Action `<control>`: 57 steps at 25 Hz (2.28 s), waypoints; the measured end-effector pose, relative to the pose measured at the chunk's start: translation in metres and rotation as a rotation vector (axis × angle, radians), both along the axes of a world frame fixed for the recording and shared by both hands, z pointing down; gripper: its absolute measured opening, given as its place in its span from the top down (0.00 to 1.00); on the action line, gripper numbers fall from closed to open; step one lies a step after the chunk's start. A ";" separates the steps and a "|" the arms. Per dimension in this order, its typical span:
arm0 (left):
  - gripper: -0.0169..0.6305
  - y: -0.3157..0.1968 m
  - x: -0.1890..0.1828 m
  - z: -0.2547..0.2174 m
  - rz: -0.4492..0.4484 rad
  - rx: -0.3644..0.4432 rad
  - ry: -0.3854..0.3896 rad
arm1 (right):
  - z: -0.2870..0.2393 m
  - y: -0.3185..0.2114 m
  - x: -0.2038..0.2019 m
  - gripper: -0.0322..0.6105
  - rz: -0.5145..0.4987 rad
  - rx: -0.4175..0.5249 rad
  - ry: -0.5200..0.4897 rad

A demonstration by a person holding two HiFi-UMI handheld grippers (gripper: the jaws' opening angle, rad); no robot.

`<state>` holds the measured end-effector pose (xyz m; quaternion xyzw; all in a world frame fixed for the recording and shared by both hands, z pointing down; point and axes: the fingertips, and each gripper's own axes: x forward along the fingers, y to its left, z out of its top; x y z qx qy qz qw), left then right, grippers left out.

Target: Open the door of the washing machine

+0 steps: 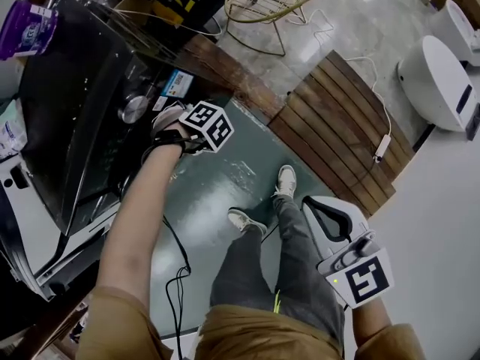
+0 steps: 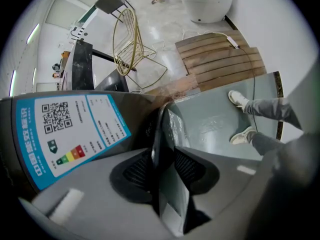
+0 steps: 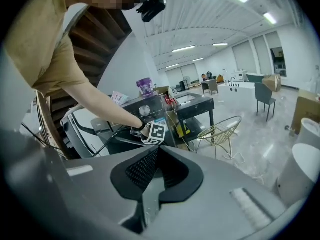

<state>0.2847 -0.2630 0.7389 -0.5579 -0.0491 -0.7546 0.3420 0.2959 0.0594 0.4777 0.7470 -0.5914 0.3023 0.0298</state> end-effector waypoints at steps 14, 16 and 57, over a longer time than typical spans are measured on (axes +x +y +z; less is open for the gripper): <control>0.74 0.159 -0.058 0.035 0.182 -0.234 -0.021 | -0.037 0.024 -0.004 0.94 0.016 0.045 0.096; 0.75 0.165 -0.059 0.035 0.207 -0.231 -0.016 | -0.034 0.030 -0.015 0.94 0.028 0.038 0.101; 0.75 0.286 -0.245 -0.056 -0.285 -0.094 0.412 | -0.048 0.043 -0.144 0.94 -0.495 0.102 0.111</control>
